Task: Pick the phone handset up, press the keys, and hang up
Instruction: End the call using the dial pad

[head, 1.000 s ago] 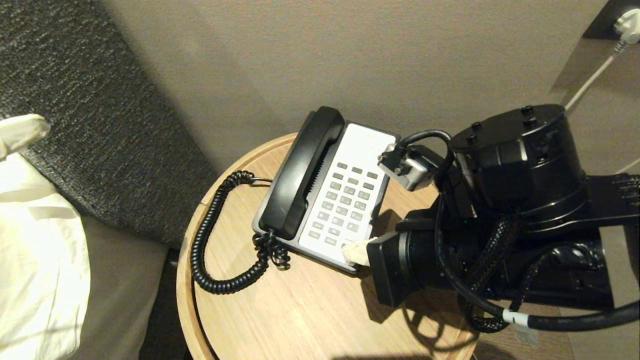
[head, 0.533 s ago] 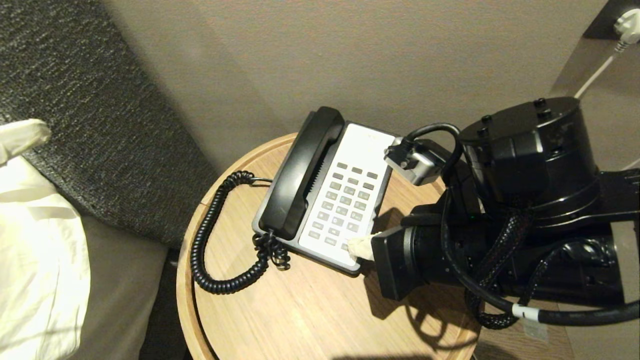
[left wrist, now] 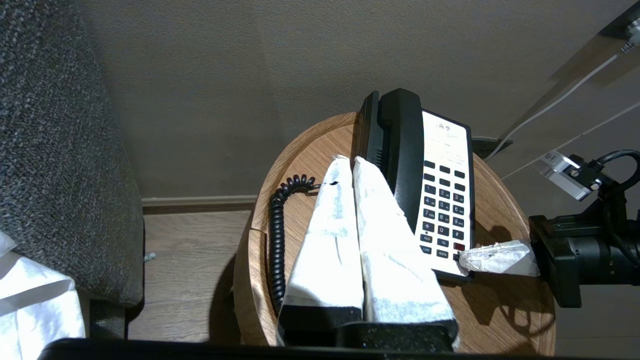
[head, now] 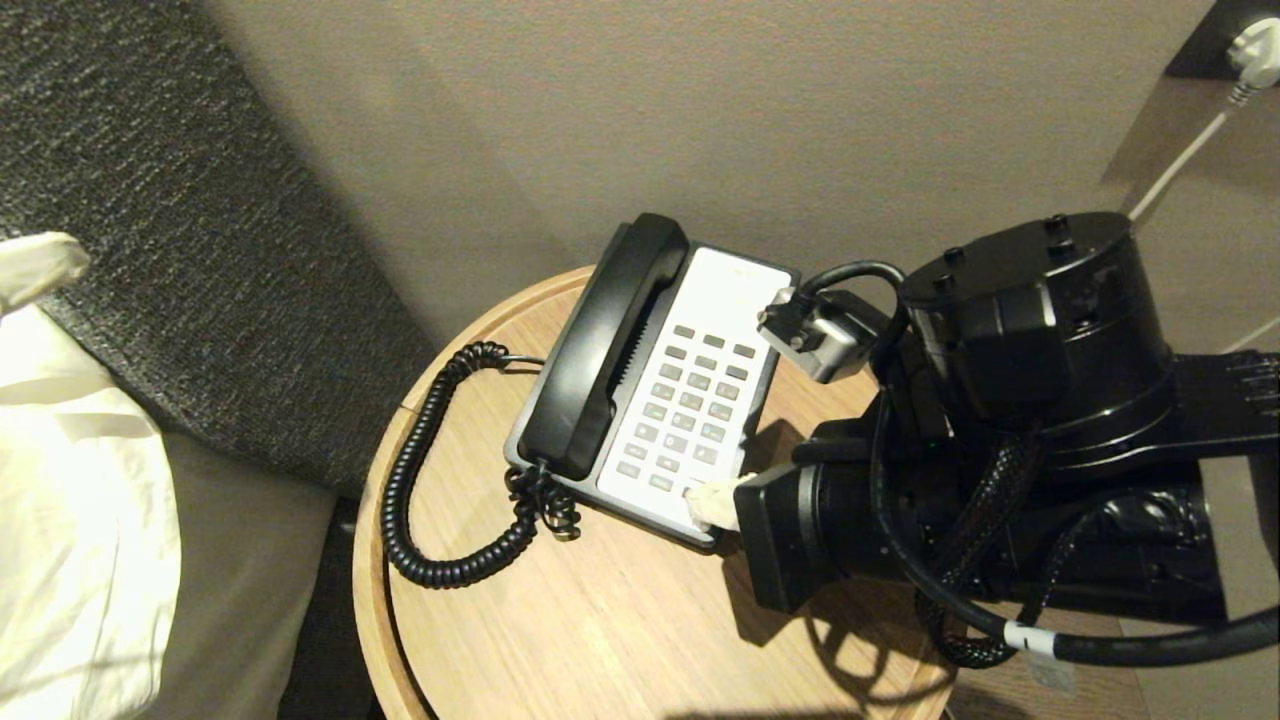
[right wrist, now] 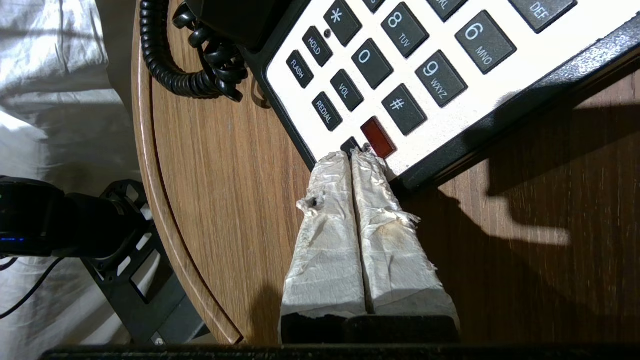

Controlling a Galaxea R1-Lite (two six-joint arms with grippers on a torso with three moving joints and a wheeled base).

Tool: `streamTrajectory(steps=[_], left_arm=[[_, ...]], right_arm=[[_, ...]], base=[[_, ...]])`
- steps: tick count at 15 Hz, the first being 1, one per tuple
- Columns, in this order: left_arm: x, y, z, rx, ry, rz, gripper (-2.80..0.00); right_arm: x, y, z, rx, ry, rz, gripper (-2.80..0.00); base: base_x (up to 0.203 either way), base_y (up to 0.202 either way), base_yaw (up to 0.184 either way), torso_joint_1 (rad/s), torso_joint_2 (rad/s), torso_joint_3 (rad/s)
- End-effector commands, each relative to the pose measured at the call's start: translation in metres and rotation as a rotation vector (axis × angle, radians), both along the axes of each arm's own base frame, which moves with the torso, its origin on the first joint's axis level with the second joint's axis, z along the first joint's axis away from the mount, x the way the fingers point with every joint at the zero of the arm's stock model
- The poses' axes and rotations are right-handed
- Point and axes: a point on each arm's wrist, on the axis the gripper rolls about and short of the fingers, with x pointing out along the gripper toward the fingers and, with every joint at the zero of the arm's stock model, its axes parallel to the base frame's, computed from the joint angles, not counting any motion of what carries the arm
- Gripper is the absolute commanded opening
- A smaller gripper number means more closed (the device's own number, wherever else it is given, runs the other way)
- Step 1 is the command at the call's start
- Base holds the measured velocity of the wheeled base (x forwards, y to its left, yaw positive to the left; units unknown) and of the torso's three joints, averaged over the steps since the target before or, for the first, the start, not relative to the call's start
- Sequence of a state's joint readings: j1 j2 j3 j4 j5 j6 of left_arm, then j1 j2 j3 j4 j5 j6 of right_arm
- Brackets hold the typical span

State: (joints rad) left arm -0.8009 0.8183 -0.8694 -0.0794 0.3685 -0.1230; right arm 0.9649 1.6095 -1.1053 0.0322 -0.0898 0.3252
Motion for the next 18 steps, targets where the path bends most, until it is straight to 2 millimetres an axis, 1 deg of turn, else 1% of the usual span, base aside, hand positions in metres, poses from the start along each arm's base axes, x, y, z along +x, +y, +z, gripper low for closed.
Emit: streamTrajectory(steps=[1, 6, 9, 13, 15, 16, 18], left_arm=[[-0.002, 0.002, 0.0, -0.007, -0.005, 0.003, -2.8], [-0.002, 0.002, 0.0, -0.007, -0.005, 0.003, -2.8], [-0.003, 0.004, -0.004, -0.005, 0.001, 0.002, -2.8], [-0.005, 0.006, -0.004, -0.054, 0.037, 0.009, -2.8], [-0.007, 0.011, 0.002, -0.113, 0.053, 0.058, -2.8], [-0.009, 0.015, 0.004, -0.158, 0.066, 0.105, -2.8], [-0.015, 0.027, 0.002, -0.209, 0.106, 0.245, -2.8]], right_arm=[[0.001, 0.002, -0.003, -0.013, 0.004, 0.0, -2.8], [0.001, 0.001, -0.001, -0.015, -0.013, 0.0, -2.8], [-0.002, -0.003, 0.01, 0.022, -0.03, -0.003, -2.8], [-0.011, -0.016, 0.026, 0.061, -0.058, -0.003, -2.8], [-0.016, -0.023, 0.029, 0.069, -0.063, -0.004, -2.8], [-0.018, -0.026, 0.031, 0.076, -0.068, -0.004, -2.8], [-0.021, -0.032, 0.039, 0.098, -0.089, -0.01, -2.8]], base=[[0.0, 0.0, 0.0, 0.0, 0.0, 0.0], [0.0, 0.0, 0.0, 0.0, 0.0, 0.0], [0.0, 0.0, 0.0, 0.0, 0.0, 0.0], [0.0, 0.0, 0.0, 0.0, 0.0, 0.0], [0.0, 0.0, 0.0, 0.0, 0.0, 0.0], [0.0, 0.0, 0.0, 0.0, 0.0, 0.0], [0.0, 0.0, 0.0, 0.0, 0.0, 0.0]])
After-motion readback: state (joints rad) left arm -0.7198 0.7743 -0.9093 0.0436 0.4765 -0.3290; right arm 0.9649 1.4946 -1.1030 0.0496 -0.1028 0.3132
